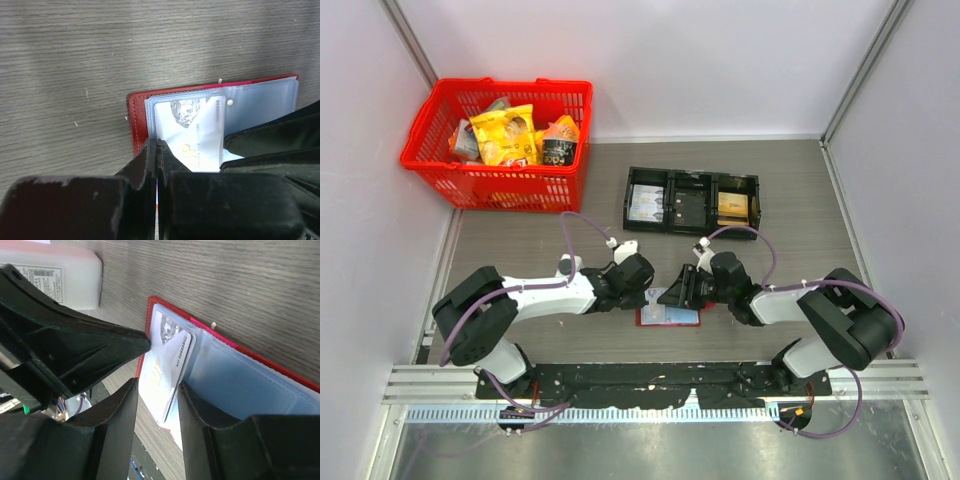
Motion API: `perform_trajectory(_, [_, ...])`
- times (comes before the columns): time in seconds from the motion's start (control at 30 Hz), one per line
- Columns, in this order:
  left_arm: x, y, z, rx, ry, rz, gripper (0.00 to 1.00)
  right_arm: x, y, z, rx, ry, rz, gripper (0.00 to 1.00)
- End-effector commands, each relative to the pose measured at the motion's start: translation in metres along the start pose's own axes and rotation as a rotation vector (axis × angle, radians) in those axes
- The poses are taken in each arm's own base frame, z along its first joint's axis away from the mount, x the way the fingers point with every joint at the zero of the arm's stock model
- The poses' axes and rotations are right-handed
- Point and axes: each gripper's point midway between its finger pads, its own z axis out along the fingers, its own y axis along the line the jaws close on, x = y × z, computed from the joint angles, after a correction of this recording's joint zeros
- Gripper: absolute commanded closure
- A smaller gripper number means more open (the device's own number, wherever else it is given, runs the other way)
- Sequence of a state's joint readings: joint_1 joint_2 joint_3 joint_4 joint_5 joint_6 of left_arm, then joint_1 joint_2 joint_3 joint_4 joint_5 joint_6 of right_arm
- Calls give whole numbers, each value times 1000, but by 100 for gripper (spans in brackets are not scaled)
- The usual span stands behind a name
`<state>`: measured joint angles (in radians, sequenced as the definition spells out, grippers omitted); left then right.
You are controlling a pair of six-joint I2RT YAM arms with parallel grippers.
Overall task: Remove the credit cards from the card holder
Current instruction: Remove the credit card from the card holder.
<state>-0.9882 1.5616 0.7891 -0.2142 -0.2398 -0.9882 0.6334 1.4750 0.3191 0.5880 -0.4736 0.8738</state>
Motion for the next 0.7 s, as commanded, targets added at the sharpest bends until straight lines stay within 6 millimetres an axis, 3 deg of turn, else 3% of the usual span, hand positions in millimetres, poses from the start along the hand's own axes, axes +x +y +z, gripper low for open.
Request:
perform_trajectory(0.0, [20, 13, 9, -46, 62, 15, 100, -15, 37, -6, -108, -47, -43, 58])
perform_trajectory(0.23, [21, 12, 9, -44, 64, 11, 100, -13, 36, -6, -106, -39, -35, 59])
perform_trajectory(0.37, [21, 11, 9, -42, 66, 5, 100, -10, 8, -3, 24, -33, -17, 59])
perform_trajectory(0.43, [22, 11, 9, -40, 69, 6, 100, -8, 3, -4, 43, -32, -11, 59])
perform_trajectory(0.67, [22, 9, 8, -35, 73, -2, 100, -9, 6, -15, 64, -53, -21, 59])
